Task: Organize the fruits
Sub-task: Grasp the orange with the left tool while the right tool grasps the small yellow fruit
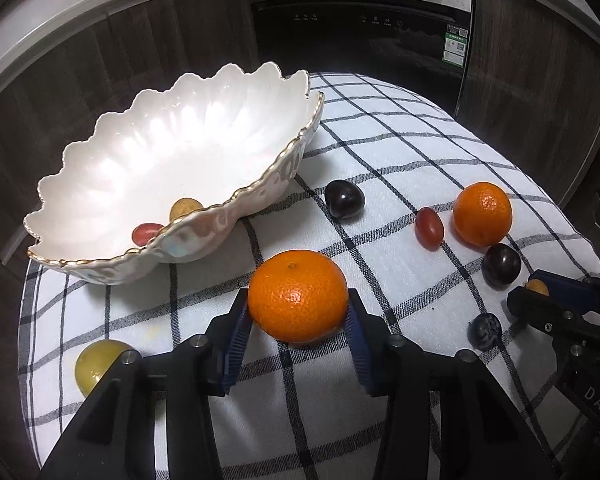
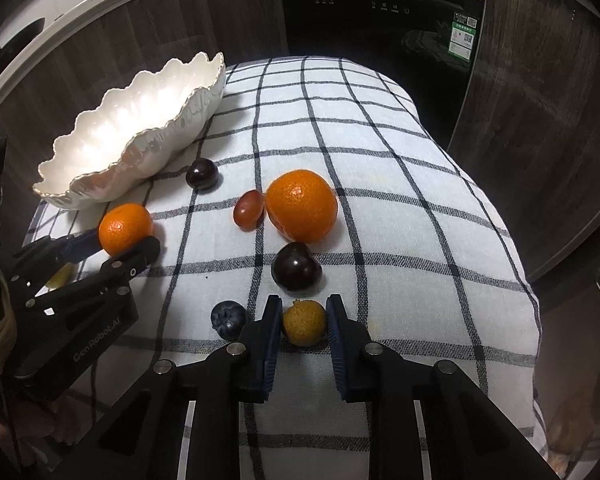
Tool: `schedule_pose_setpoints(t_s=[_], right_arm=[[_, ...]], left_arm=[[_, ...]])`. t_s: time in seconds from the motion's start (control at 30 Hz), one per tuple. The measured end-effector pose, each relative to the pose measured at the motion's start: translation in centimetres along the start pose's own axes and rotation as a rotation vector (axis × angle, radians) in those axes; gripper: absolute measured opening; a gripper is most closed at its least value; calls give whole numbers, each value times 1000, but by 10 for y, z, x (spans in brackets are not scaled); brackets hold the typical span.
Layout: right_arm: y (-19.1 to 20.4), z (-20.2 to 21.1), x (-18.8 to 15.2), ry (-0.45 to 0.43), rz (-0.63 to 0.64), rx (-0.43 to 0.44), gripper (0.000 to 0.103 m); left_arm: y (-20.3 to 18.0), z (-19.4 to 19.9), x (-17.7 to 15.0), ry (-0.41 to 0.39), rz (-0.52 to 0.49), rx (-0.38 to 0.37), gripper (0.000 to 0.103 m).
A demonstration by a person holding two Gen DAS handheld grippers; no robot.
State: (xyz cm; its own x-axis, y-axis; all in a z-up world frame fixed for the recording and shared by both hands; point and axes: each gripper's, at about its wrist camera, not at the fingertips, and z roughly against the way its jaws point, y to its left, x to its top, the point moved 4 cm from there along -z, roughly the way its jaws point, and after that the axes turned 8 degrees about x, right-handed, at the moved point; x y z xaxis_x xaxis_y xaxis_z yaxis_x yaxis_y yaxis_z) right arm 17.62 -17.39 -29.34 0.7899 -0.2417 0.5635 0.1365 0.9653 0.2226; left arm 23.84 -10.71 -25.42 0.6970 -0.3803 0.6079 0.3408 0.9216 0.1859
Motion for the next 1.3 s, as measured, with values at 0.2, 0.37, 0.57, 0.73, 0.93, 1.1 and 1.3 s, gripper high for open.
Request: schedule_pose_setpoints(t_s=[0.2, 0.37, 0.57, 0.73, 0.93, 1.1, 1.3], right_arm=[[1, 8, 5, -21, 1, 3, 24], [5, 15, 9, -41, 11, 13, 24], [13, 23, 13, -62, 36, 22, 24], [17, 30, 16, -83, 52, 23, 24], [21, 35, 20, -95, 64, 28, 24], [27, 39, 27, -111, 81, 36, 24], [38, 46, 42, -138, 107, 57, 24]], left_arm=[[6, 14, 4, -18, 6, 10, 45], [11, 27, 6, -34, 19, 25, 45], [17, 38, 5, -46, 36, 40, 45], [24, 48, 4, -58, 52, 55, 45], [32, 58, 5, -68, 72, 70, 45], [42, 68, 9, -81, 95, 84, 45], [56, 78, 18, -98, 124, 99, 45]])
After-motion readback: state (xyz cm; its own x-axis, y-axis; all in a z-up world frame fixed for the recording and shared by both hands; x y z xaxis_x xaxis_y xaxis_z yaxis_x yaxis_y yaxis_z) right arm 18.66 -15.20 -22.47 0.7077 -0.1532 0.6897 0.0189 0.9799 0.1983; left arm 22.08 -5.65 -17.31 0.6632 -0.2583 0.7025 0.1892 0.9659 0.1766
